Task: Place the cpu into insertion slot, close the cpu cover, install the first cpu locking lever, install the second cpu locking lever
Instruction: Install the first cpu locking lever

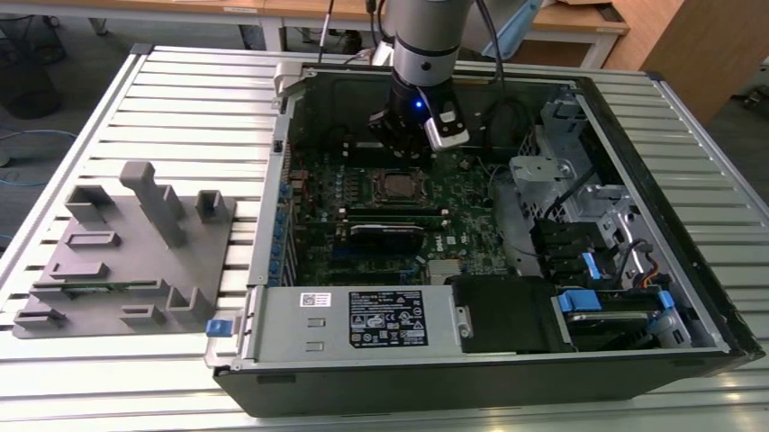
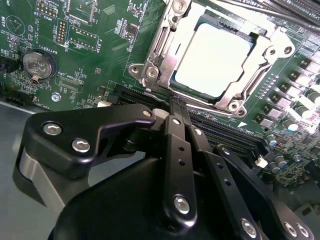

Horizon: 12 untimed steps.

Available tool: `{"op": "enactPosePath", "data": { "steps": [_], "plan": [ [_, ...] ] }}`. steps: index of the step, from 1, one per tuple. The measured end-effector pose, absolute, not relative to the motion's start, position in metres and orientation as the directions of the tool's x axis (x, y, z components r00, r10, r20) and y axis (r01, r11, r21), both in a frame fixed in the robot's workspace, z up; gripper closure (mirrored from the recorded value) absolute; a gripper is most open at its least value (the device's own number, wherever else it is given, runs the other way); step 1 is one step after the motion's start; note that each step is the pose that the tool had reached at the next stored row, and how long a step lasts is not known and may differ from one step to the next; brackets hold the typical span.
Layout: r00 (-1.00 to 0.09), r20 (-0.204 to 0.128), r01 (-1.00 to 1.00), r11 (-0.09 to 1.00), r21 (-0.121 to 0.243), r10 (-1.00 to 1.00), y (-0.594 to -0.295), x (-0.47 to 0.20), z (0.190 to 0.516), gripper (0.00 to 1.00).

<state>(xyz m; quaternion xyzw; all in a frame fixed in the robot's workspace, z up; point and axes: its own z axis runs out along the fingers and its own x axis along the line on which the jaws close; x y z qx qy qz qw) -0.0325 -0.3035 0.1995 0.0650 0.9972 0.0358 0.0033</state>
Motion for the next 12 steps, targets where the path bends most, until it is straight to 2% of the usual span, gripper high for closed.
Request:
{"op": "enactPosePath", "data": {
  "steps": [12],
  "plan": [
    [-0.991, -0.017, 0.132, 0.989, 0.074, 0.133, -0.3035, -0.0334, 0.1995, 0.89]
  ]
}}
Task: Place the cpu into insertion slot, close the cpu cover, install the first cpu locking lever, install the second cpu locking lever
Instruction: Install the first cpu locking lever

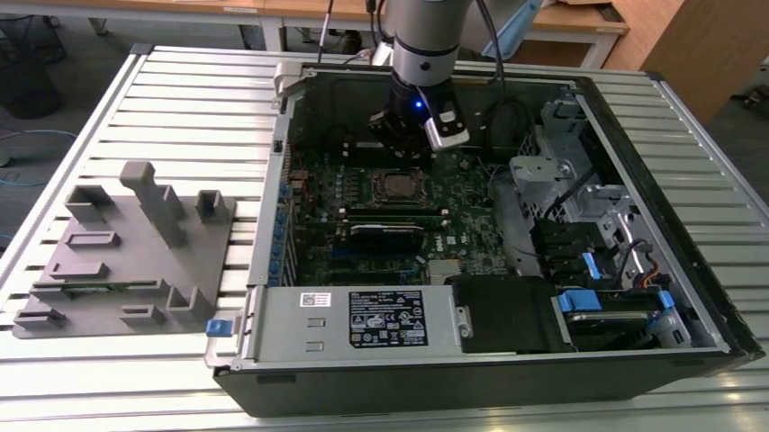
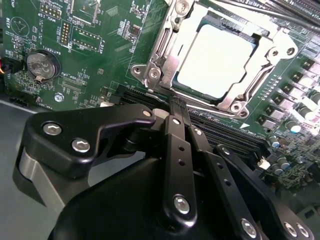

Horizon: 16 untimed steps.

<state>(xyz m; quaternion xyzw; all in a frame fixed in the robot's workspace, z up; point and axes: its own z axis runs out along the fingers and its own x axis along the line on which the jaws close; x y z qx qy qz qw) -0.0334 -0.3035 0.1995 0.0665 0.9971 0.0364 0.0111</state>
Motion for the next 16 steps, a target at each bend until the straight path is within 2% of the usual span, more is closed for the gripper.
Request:
{"op": "enactPosePath", "data": {
  "steps": [16],
  "plan": [
    [-0.99, -0.026, 0.136, 0.988, 0.076, 0.138, -0.3026, -0.0349, 0.1995, 0.89]
  ]
}}
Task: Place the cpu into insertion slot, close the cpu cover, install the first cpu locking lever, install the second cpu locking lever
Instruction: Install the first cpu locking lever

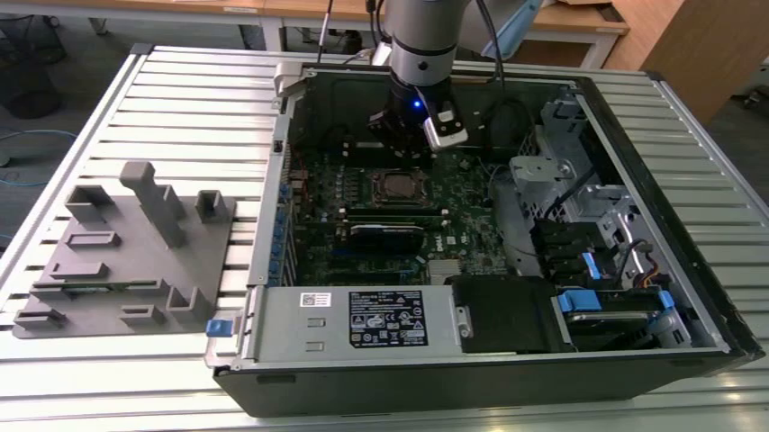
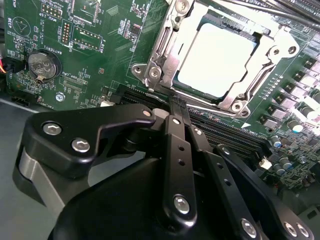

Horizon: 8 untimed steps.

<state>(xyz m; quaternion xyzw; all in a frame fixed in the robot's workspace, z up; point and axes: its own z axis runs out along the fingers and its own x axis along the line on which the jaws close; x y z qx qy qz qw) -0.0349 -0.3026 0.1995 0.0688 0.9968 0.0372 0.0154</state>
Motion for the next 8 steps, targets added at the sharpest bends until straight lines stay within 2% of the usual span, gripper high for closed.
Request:
{"op": "enactPosePath", "data": {
  "steps": [8],
  "plan": [
    [-0.99, -0.027, 0.136, 0.988, 0.077, 0.138, -0.3024, -0.0349, 0.1995, 0.89]
  ]
}}
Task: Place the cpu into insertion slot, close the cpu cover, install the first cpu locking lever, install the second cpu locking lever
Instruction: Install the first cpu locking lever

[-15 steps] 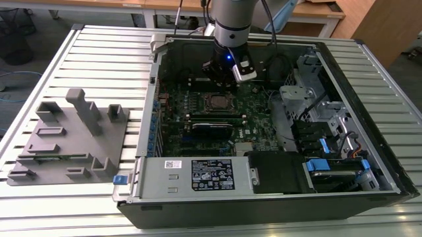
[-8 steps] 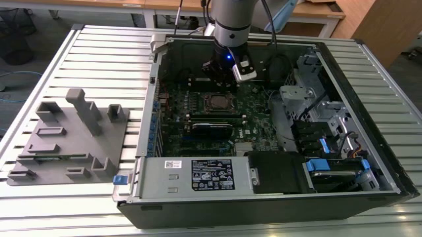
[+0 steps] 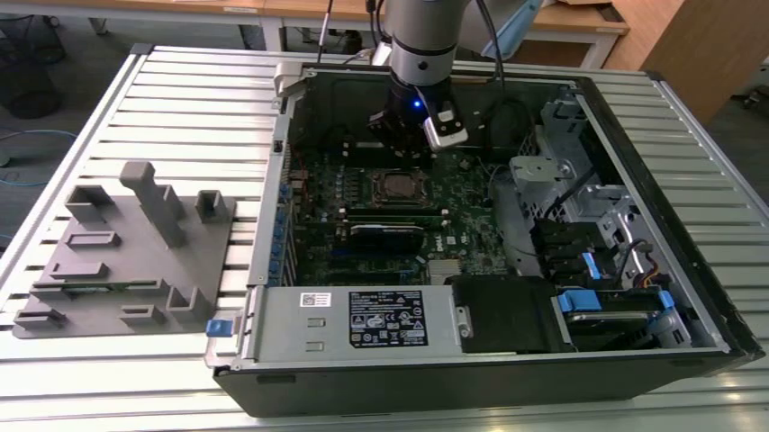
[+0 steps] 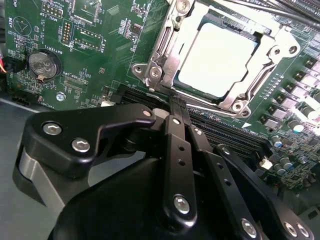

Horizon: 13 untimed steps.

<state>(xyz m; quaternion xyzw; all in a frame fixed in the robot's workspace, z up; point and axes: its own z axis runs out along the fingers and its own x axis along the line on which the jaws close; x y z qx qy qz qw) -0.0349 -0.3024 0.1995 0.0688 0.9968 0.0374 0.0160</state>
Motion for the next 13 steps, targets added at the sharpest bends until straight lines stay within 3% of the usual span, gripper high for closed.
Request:
{"op": "enactPosePath", "data": {
  "steps": [13],
  "plan": [
    [-0.99, -0.028, 0.136, 0.988, 0.077, 0.138, -0.3002, -0.0349, 0.1995, 0.89]
  ]
}}
